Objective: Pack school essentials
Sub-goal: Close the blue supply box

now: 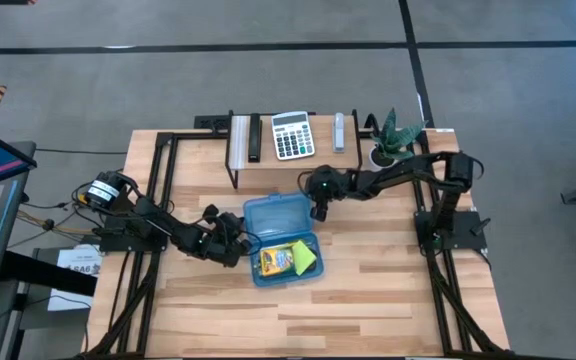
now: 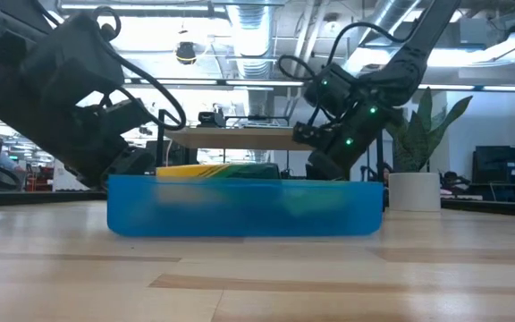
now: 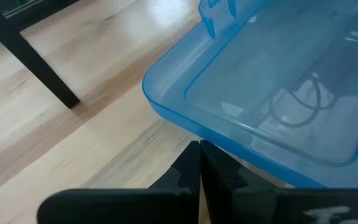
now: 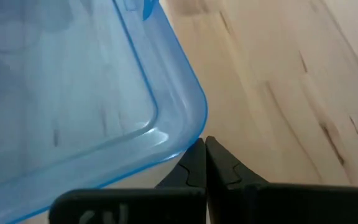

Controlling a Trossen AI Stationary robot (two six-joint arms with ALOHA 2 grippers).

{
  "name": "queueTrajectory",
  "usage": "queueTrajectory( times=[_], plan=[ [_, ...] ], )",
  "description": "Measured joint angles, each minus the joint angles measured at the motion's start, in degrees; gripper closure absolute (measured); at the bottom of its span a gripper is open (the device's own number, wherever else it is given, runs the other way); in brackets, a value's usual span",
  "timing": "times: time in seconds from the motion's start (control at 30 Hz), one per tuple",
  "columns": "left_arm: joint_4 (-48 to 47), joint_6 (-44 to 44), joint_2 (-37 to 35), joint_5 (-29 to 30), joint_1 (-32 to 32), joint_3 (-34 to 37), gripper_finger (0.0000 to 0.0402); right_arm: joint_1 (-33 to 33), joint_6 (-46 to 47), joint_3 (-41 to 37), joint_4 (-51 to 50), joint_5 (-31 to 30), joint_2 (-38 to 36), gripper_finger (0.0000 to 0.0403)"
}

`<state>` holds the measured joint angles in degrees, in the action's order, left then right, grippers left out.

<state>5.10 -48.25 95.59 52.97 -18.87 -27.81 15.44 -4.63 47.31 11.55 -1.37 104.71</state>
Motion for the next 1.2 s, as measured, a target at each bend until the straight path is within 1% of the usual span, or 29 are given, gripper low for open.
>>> queueTrajectory(
  times=[0.27, 0.7, 0.93, 1.2],
  plan=[
    [0.97, 1.16, 0.00, 1.05, 0.00, 0.04, 0.0401, -1.28, 0.51, 0.00, 0.22, 1.37, -1.60, 0.0398],
    [1.31, 8.64, -0.04, 1.83, 0.00, -3.60, 0.0401, -1.57, 0.51, 0.11, 0.63, 1.66, -2.37, 0.0397],
    [0.46, 8.35, -0.04, 1.81, 0.00, -3.65, 0.0401, -1.76, 0.31, 0.20, -1.36, 1.66, -3.64, 0.0398],
    [-0.17, 7.22, -0.02, 1.66, 0.00, -3.67, 0.0401, -3.26, 0.94, 0.08, -5.15, 1.80, -7.89, 0.0398]
  ],
)
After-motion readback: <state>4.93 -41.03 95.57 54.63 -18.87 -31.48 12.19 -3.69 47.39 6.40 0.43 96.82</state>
